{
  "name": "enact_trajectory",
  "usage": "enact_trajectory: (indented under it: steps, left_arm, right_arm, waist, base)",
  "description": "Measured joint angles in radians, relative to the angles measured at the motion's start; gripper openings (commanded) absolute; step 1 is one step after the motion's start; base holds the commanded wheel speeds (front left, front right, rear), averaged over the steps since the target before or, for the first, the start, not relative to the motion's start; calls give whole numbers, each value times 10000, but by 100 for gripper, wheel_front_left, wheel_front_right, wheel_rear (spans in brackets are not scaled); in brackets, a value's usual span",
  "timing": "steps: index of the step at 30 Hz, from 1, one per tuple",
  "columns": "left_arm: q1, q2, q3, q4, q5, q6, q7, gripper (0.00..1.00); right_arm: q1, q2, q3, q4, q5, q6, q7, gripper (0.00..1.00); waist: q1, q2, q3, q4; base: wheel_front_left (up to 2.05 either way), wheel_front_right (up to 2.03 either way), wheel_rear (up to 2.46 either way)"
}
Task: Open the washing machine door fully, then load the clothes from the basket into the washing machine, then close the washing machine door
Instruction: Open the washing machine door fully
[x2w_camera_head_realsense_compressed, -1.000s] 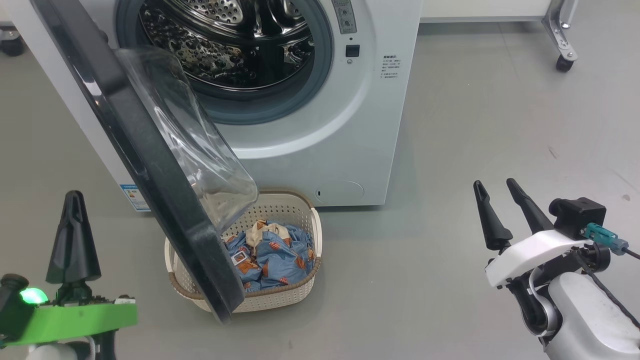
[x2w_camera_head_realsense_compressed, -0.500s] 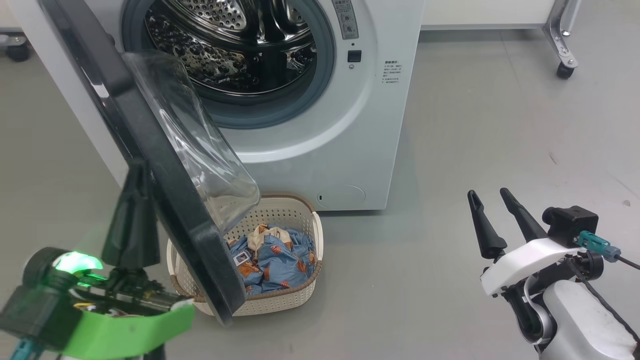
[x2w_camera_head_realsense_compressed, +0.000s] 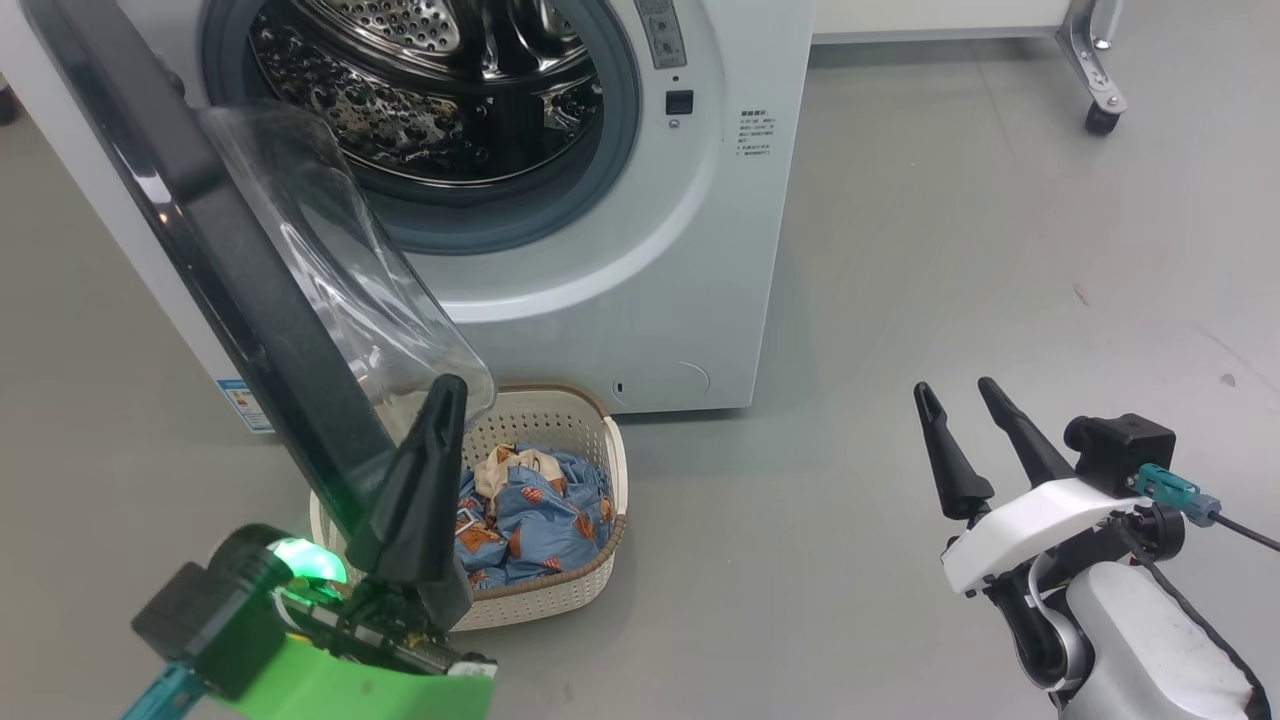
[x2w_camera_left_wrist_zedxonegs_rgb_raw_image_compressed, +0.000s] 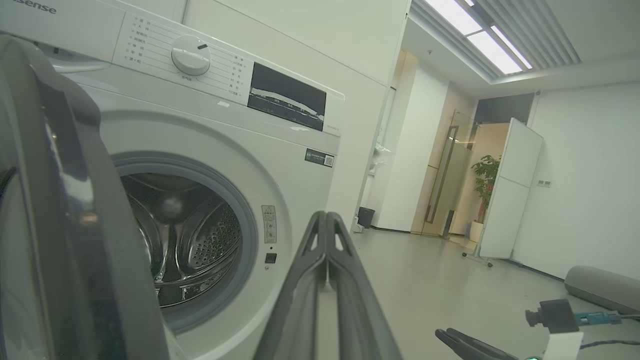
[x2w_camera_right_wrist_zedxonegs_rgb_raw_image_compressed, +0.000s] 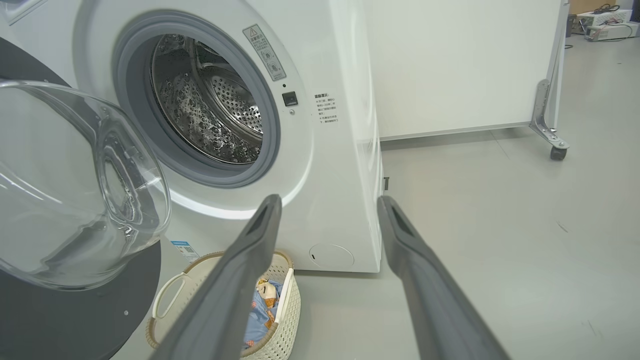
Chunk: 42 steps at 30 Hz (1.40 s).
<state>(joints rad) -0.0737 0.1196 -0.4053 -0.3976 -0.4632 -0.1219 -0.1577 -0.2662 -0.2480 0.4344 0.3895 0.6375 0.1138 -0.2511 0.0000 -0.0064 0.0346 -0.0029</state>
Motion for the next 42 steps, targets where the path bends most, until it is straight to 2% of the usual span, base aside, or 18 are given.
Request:
enact_trajectory:
  steps: [9,17,25,32,42]
  left_arm:
    - [423,-59,-600,965,-658,0,625,0]
    - [580,-100,-491,2127,-878,0,961,0]
    - [575,-125,-148,2604,-1011,4,945,0]
    - [571,-142,140,3091,-1101,17,867,0]
    - [568,-186,180,3501,-1127,27,746,0]
  right_arm:
    - [-45,75,-113,-29,-17,10,0,100]
    - [-51,196,-245,-6,-52,13,0,100]
    - [-51,219,-389,17,-123,15,0,100]
    - [-47,221,-606,27,-132,40,0,100]
    - [-42,238,-713,54,-207,48,0,100]
  waist:
    - [0,0,316,-339]
    - [0,0,489,-587]
    - [0,0,549,-614]
    - [0,0,543,-384]
    - [0,0,466,278]
  base:
    - [0,0,0]
    - [0,0,0]
    - [0,0,0]
    - [0,0,0]
    - [0,0,0]
